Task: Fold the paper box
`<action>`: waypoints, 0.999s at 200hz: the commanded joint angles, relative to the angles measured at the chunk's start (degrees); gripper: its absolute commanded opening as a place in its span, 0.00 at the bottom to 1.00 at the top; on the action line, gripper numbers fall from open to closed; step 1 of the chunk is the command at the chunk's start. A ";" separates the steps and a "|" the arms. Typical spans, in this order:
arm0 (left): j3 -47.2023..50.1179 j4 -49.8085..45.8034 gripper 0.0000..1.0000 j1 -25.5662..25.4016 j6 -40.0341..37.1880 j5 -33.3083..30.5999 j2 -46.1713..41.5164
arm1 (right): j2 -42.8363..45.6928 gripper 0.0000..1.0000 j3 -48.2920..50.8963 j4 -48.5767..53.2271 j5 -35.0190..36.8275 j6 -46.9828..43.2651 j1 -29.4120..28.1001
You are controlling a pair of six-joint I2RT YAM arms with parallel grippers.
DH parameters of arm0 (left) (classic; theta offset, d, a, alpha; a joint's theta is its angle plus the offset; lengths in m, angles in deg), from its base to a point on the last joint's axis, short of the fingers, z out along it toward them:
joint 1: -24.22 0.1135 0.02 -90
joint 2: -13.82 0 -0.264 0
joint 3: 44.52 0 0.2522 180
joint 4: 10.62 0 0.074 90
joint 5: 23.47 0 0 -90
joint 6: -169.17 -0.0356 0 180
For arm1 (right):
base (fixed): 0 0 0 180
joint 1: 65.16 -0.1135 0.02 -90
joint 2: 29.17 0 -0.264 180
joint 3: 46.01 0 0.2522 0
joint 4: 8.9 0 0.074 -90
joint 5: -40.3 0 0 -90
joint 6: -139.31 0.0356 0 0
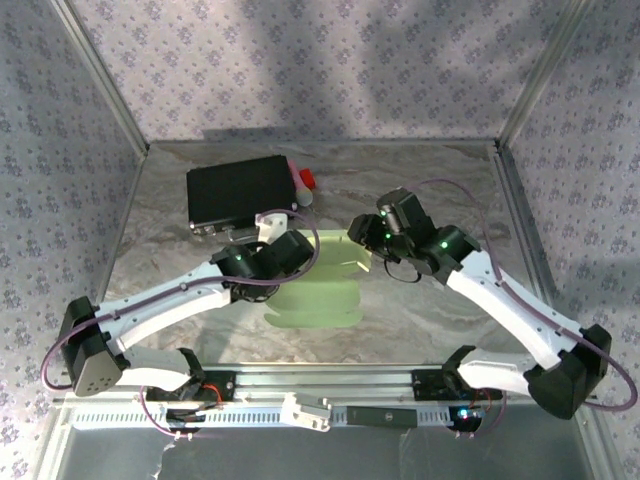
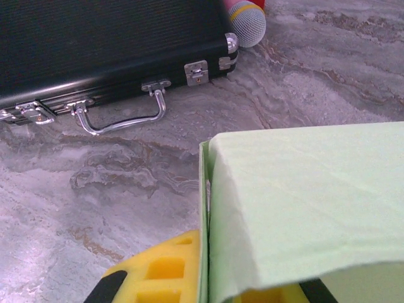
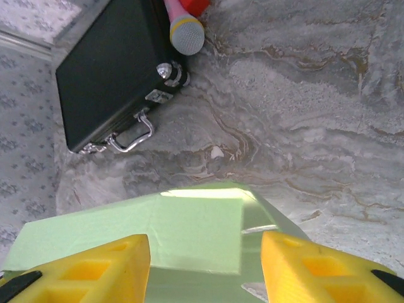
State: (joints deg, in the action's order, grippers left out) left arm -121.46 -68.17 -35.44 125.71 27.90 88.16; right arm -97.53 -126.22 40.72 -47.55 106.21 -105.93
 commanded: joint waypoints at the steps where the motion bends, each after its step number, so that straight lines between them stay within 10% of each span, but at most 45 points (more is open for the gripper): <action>1: -0.80 -2.87 0.00 -1.49 2.38 -3.74 0.22 | -0.51 0.51 -3.77 0.53 2.21 -1.65 -1.56; 200: -2.94 1.03 0.00 -3.71 2.59 -5.60 3.07 | -2.80 0.39 5.52 -11.71 -2.93 10.53 -1.91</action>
State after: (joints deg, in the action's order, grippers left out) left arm -122.25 -69.19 -38.59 128.16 23.20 91.01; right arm -101.05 -122.24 32.65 -47.90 113.82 -108.60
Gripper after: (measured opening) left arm 0.065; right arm 0.398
